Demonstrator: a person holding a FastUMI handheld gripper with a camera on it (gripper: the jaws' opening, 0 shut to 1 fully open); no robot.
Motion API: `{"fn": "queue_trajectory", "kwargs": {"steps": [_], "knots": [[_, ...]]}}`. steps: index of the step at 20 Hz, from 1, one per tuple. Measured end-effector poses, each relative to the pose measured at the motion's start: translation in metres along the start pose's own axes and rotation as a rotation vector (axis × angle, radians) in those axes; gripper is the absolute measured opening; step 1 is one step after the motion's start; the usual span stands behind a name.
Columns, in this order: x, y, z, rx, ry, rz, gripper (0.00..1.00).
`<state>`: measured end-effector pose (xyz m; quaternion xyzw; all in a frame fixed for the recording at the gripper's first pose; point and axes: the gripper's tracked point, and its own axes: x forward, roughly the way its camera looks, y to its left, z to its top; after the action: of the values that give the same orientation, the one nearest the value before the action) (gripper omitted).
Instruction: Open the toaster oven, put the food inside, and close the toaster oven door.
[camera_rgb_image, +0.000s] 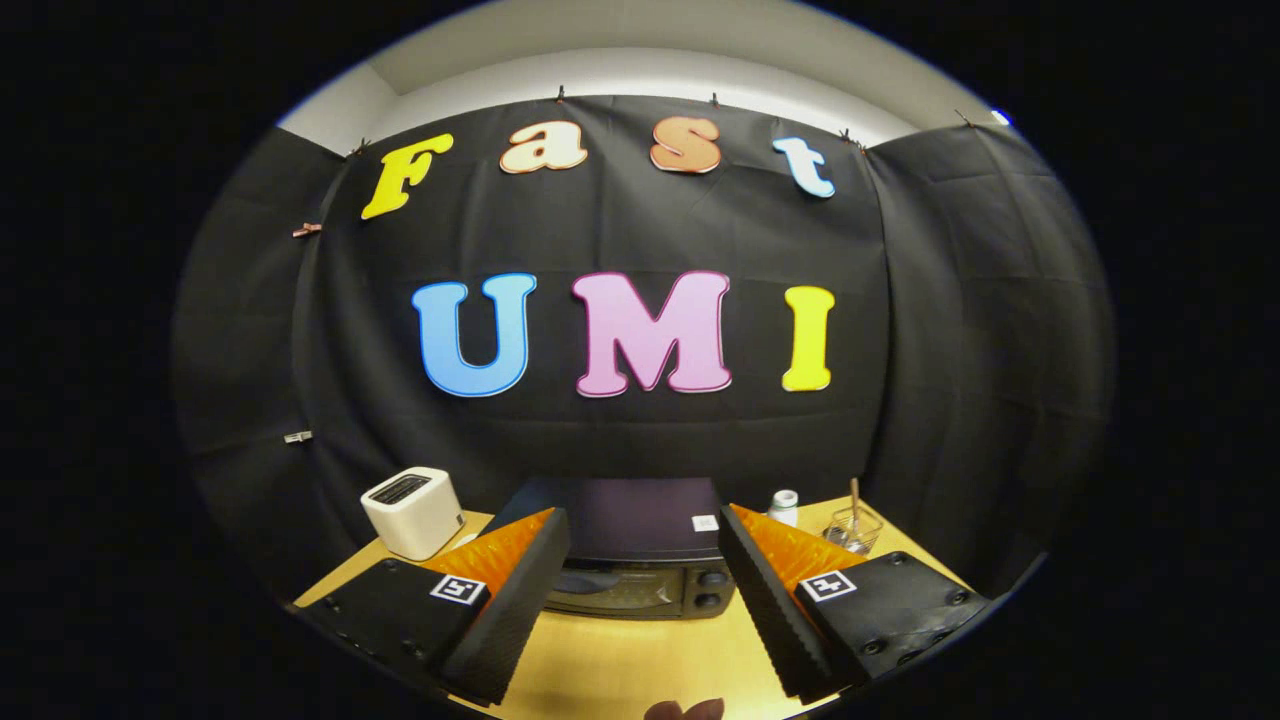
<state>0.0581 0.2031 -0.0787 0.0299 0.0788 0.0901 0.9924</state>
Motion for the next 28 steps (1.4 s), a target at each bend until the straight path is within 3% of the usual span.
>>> {"fn": "queue_trajectory", "kwargs": {"steps": [7, 12, 15, 22, 28], "knots": [[0.074, 0.05, -0.077, 0.011, 0.18, 0.003, 0.98], [0.117, 0.054, -0.137, 0.001, 0.303, -0.027, 0.98], [0.133, 0.058, -0.151, 0.001, 0.324, -0.034, 0.98], [0.146, 0.056, -0.165, -0.007, 0.348, -0.084, 0.99], [0.113, 0.058, -0.179, -0.017, 0.383, -0.081, 0.99]]}}
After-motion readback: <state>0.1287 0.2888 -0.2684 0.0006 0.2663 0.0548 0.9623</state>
